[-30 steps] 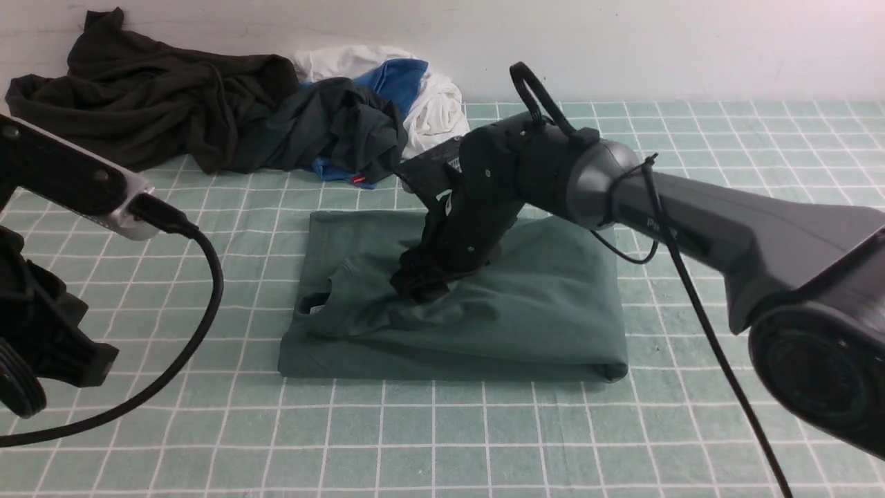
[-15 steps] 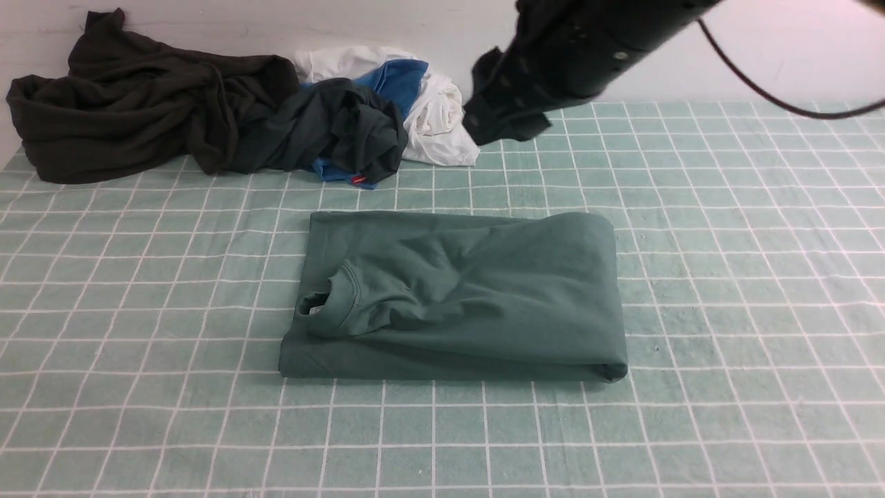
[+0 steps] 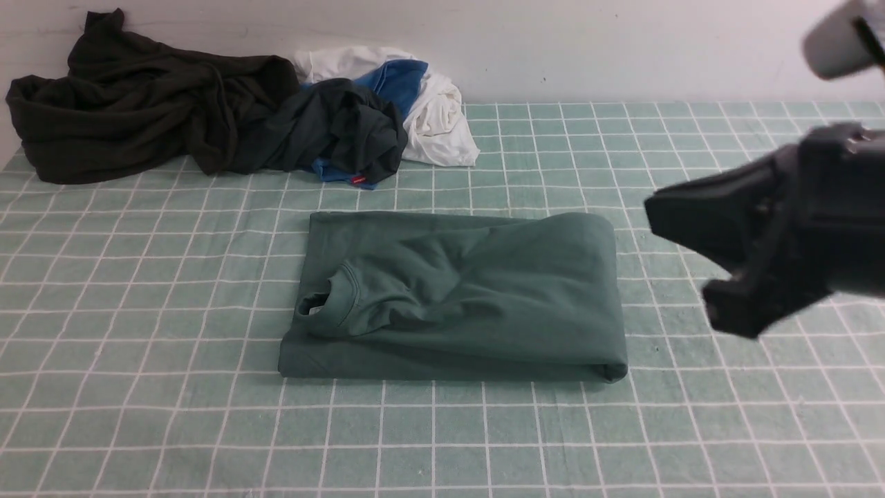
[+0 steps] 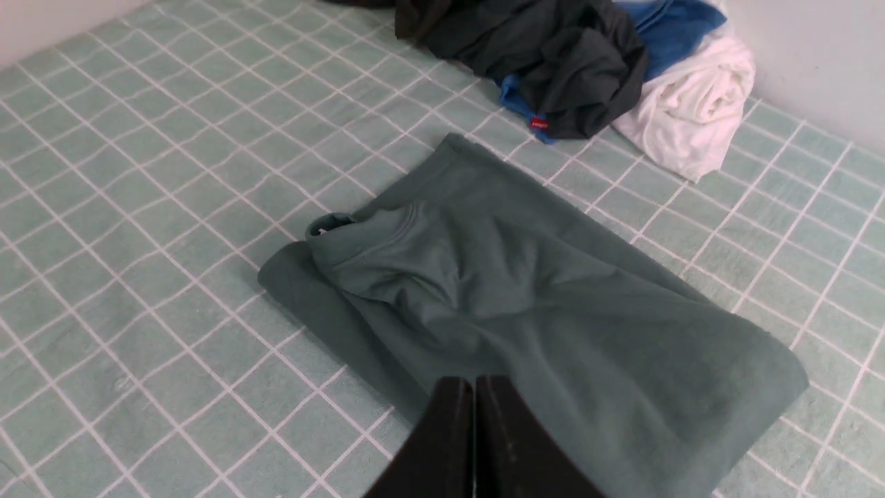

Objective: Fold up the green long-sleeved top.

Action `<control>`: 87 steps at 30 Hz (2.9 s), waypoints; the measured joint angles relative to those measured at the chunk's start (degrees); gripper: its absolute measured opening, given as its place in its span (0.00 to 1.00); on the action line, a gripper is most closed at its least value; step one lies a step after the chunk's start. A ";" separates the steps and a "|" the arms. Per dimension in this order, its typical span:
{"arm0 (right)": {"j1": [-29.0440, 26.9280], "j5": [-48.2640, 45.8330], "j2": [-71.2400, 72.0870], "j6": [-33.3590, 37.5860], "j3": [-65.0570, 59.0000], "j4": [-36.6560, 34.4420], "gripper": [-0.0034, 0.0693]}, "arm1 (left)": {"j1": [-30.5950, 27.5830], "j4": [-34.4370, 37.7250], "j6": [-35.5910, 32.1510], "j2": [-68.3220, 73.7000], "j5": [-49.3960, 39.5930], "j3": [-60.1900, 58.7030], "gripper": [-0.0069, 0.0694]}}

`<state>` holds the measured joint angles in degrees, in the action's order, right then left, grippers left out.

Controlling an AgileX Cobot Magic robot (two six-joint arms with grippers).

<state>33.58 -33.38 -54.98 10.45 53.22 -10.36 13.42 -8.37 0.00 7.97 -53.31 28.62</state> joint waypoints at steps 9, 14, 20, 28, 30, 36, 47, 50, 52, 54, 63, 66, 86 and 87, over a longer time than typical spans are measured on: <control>0.00 2.99 14.82 0.00 -4.90 -0.05 0.03 | 0.00 0.00 0.00 0.00 0.26 0.00 0.09; 0.00 0.64 15.30 0.00 -4.96 -0.10 0.03 | 0.00 0.00 0.00 0.00 0.40 0.00 0.09; 0.00 -1.79 15.30 0.00 -5.32 -0.10 0.03 | 0.00 0.00 0.00 0.00 0.46 0.00 0.09; 0.00 -1.83 16.77 -1.07 -7.75 -0.45 0.03 | 0.00 -0.06 0.00 0.00 0.46 0.00 0.09; -0.08 1.74 18.69 -1.12 -11.37 -0.56 0.03 | 0.00 -0.06 0.00 0.00 0.46 -0.05 0.09; -6.79 17.89 30.64 -2.25 -28.57 -0.62 0.03 | 0.00 -0.06 0.00 0.00 0.46 -0.05 0.09; -33.54 20.93 55.13 -14.58 -53.93 8.02 0.03 | 0.00 -0.06 0.00 0.00 0.46 -0.05 0.09; -35.79 17.89 55.55 -18.72 -54.80 10.36 0.03 | 0.00 -0.06 0.00 -0.07 0.46 -0.05 0.09; -35.98 15.69 55.62 -20.06 -54.80 12.08 0.03 | 0.00 -0.05 0.00 -0.07 0.46 -0.05 0.09; -35.98 14.20 55.62 -20.40 -54.74 12.87 0.03 | 0.00 -0.05 0.00 -0.07 0.46 -0.05 0.09; -35.98 13.54 55.62 -20.53 -54.63 12.89 0.03 | 0.00 -0.05 0.00 -0.07 0.46 -0.05 0.09; -35.98 13.49 55.62 -20.53 -54.63 12.95 0.03 | 0.00 -0.05 0.00 -0.07 0.46 -0.05 0.09; -35.98 13.47 55.62 -20.53 -54.63 13.00 0.03 | 0.00 -0.05 0.00 -0.07 -0.11 -0.05 0.09; -35.98 13.47 55.62 -20.53 -54.63 13.00 0.03 | 0.00 -0.05 0.00 -0.07 -0.17 -0.05 0.09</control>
<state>-2.40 -19.91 0.64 -10.09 -1.41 2.64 13.42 -8.42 0.00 7.90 -53.48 28.58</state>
